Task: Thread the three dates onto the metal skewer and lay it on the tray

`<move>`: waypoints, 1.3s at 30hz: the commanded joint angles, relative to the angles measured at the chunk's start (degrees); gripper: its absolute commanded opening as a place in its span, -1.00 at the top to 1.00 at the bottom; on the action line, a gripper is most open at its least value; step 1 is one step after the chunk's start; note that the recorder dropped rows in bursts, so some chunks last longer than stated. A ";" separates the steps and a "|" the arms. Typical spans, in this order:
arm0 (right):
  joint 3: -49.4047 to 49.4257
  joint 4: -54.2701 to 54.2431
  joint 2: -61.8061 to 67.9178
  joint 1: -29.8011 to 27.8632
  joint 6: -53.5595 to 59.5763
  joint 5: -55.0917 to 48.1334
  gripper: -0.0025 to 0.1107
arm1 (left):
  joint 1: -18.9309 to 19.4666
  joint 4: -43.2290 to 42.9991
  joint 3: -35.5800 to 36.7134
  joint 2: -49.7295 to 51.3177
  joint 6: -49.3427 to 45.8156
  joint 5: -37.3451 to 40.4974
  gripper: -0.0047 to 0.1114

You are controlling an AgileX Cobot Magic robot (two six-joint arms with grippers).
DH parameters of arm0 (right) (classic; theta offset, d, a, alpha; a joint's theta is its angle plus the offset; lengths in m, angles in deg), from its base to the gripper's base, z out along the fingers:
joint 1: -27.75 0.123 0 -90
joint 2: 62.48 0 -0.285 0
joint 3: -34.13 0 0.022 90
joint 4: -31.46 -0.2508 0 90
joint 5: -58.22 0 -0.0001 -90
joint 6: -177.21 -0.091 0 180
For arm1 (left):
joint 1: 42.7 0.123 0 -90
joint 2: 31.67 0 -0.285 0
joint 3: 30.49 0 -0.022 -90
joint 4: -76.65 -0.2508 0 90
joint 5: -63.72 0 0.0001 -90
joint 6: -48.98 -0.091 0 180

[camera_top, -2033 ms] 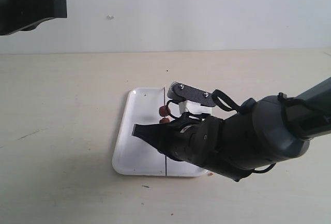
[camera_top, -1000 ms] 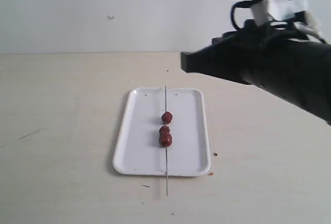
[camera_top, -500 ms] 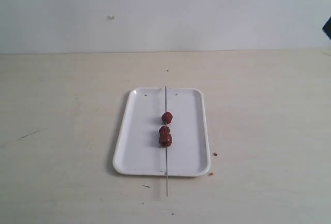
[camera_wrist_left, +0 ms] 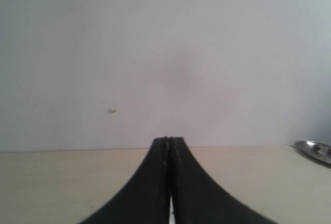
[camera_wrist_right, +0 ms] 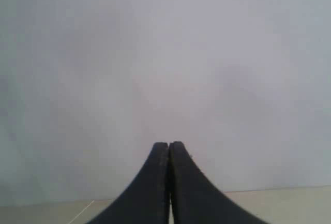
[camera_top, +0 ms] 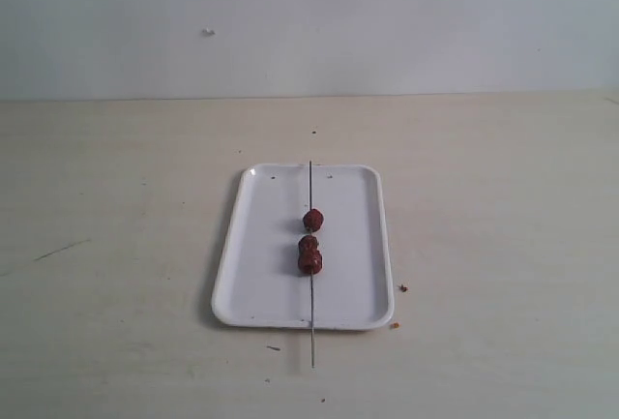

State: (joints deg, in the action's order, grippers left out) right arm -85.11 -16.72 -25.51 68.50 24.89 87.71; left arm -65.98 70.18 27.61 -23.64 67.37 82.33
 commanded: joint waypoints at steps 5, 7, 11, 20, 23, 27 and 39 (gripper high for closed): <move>0.20 0.30 -0.34 0.22 -0.04 -0.23 0.96 | 21.07 -3.12 8.24 -0.25 -2.09 1.48 0.92; 0.20 0.30 -0.34 0.22 -0.04 -0.23 0.96 | 23.49 -5.07 11.64 -0.25 -2.09 0.52 0.92; 0.20 0.30 -0.34 0.22 -0.04 -0.23 0.96 | 24.19 -5.16 16.69 -0.25 -1.51 4.10 0.92; 0.20 0.18 -0.34 0.22 -0.04 -0.23 0.96 | 24.19 -5.40 19.12 -0.25 -1.60 2.48 0.92; 0.20 0.18 -0.34 0.22 -0.04 -0.23 0.96 | 24.19 -5.40 19.12 -0.25 -1.60 2.48 0.92; 0.20 0.18 -0.34 0.22 -0.04 -0.23 0.96 | 24.19 -5.40 19.12 -0.25 -1.60 2.48 0.92; 0.20 0.37 -4.78 -12.54 18.01 -12.11 0.96 | 24.19 -5.40 19.12 -0.25 -1.60 2.48 0.92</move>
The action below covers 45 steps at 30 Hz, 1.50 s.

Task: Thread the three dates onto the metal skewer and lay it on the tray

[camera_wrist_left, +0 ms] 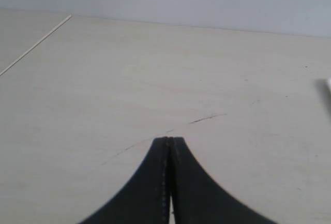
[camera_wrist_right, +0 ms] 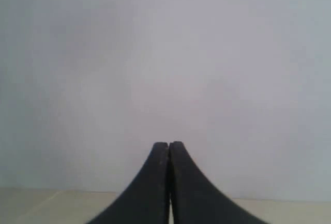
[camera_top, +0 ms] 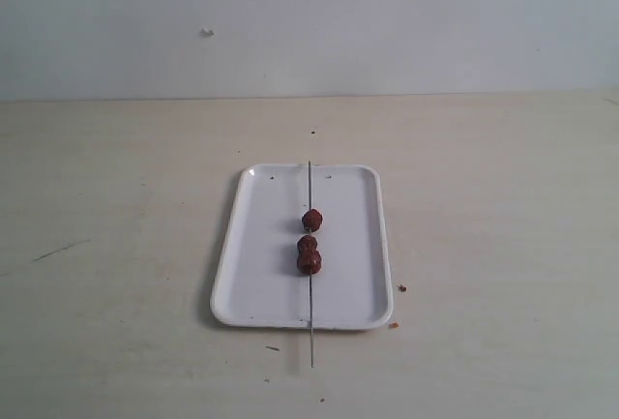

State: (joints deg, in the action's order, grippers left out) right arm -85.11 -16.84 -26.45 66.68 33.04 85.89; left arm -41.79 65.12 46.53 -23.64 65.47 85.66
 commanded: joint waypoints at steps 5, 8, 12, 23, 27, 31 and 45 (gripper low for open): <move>0.20 0.38 -10.94 -31.27 10.44 -21.15 0.96 | 0.00 -0.34 0.19 -0.25 0.30 -0.85 0.92; 0.20 0.27 -13.14 -37.17 10.55 -21.92 0.96 | 0.00 -0.34 0.19 -0.25 0.30 -0.85 0.92; 0.20 0.27 -13.45 -39.95 10.55 -22.02 0.96 | 0.00 -0.34 0.19 -0.25 0.30 -0.85 0.92; 0.34 39.38 -17.34 -45.71 -15.76 -44.55 0.96 | 0.00 -0.34 0.19 -0.25 0.19 -0.85 0.92; 3.53 67.02 -21.82 -45.71 -52.92 -43.45 0.96 | 0.00 -0.34 0.19 -0.25 0.19 -0.85 0.92; 7.46 67.73 -25.50 -45.71 -52.08 -43.45 0.96 | 0.00 -0.34 0.19 -0.25 0.19 -0.85 0.92; 16.46 55.52 -28.24 -45.71 -38.81 -44.72 0.96 | 0.00 -0.34 0.19 -0.25 0.19 -0.85 0.92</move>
